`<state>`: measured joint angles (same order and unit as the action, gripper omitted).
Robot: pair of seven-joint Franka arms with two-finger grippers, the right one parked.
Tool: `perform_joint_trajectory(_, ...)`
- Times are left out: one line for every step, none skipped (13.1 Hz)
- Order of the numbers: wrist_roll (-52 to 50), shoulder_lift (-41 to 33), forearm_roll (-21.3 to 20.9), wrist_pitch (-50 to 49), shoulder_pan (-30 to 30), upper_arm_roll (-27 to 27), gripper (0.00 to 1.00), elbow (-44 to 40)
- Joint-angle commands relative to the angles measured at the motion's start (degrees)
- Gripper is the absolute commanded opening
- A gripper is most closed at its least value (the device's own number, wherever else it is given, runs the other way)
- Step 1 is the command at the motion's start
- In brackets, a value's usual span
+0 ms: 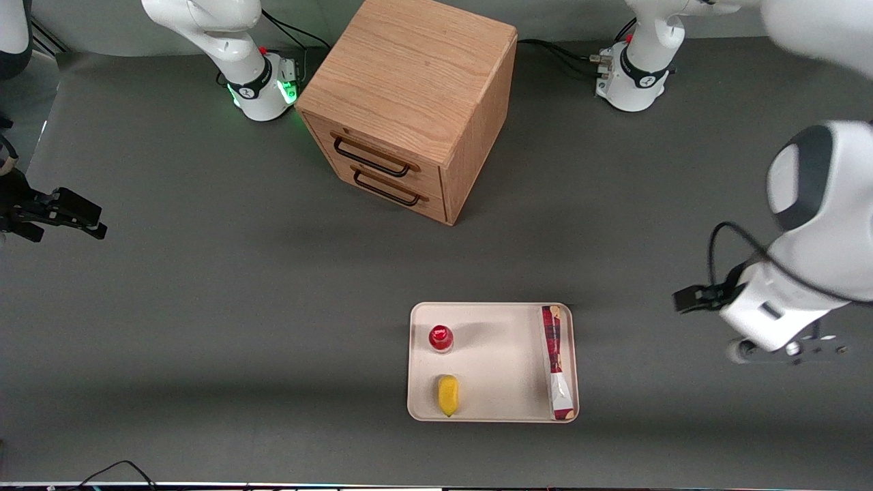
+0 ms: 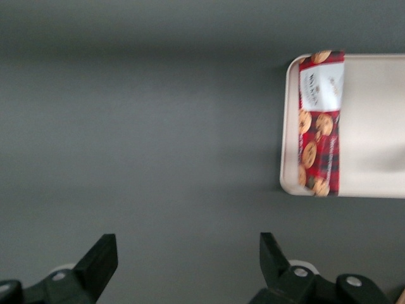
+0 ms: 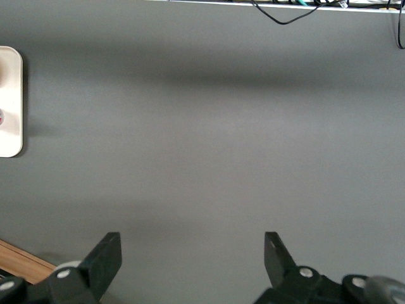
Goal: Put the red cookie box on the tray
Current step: 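Open the left gripper, release the box, and raise the arm away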
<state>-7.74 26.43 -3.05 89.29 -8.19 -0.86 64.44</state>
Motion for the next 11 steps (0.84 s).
perform_joint_trajectory(4.3, -13.2, 1.3, 2.0, -0.2, -2.9, 1.00, 15.8)
perform_joint_trajectory(4.7, -16.9, 1.5, 3.4, -0.2, -3.7, 1.00, 19.9)
perform_joint_trajectory(5.3, -20.2, 1.5, 4.4, -0.1, -4.4, 1.00, 23.8)
perform_joint_trajectory(6.2, -22.6, 1.5, 4.6, -0.1, -5.0, 1.00, 26.6)
perform_joint_trajectory(6.5, -24.3, 1.2, 4.5, 0.2, -5.1, 1.00, 28.0)
perform_joint_trajectory(6.5, -25.4, 0.9, 4.3, 0.4, -5.1, 1.00, 28.6)
perform_joint_trajectory(6.5, -25.8, 0.8, 4.1, 0.5, -5.2, 1.00, 28.6)
perform_joint_trajectory(6.7, -25.8, 1.2, 4.4, 1.1, -5.1, 1.00, 28.2)
perform_joint_trajectory(6.9, -25.6, 1.2, 4.4, 1.3, -5.1, 1.00, 27.8)
perform_joint_trajectory(7.6, -25.2, 1.2, 4.3, 1.3, -5.1, 1.00, 27.6)
perform_joint_trajectory(8.7, -25.1, 1.2, 4.0, 1.5, -5.1, 1.00, 27.6)
